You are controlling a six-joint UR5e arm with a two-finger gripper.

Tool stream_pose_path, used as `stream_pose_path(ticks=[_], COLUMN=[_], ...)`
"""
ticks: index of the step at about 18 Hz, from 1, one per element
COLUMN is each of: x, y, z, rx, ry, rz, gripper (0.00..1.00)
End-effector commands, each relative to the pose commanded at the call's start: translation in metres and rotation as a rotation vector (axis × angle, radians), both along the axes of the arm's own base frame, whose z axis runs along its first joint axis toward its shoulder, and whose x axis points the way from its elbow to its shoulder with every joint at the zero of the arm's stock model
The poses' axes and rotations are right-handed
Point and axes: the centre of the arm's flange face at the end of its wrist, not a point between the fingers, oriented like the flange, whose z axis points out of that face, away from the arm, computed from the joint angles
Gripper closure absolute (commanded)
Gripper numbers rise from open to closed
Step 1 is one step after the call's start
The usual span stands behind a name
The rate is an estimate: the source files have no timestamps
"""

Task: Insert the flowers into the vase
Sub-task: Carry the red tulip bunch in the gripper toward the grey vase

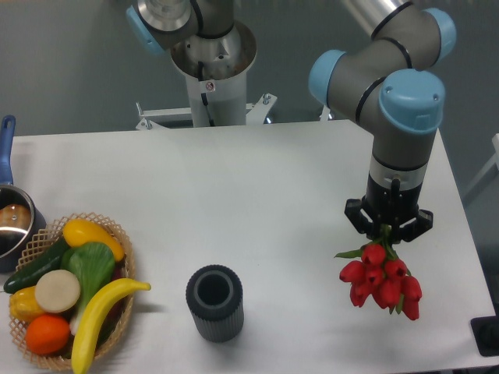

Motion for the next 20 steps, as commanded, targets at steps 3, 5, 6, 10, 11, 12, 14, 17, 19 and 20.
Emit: stream_pose_path(ticks=[3, 5, 6, 10, 11, 12, 14, 17, 19, 20], x=[0.004, 0.01, 0.014, 0.019, 0.02, 0.023, 0.029, 0.039, 0.046, 0.048], y=[0.003, 0.005, 0.005, 0.015, 0.019, 0.023, 0.032, 0.042, 0.046, 0.047], z=[0.003, 0.013, 0.017, 0.026, 0.031, 0.039, 0.056, 0.075, 0.095, 0.102], rx=[0.005, 0.027, 0.056, 0.237, 0.298, 0.37, 0.515, 0.661, 0.748, 0.793], ry=[0.0, -0.002, -0.014, -0.076, -0.082, -0.088, -0.105, -0.15, -0.168, -0.19], rz=[-0.003, 0.0, 0.005, -0.001, -0.007, -0.02, -0.043, -0.067, -0.073, -0.081], gripper=[1.0, 1.0, 1.0, 1.0, 1.0, 1.0, 1.0, 1.0, 1.0, 1.0])
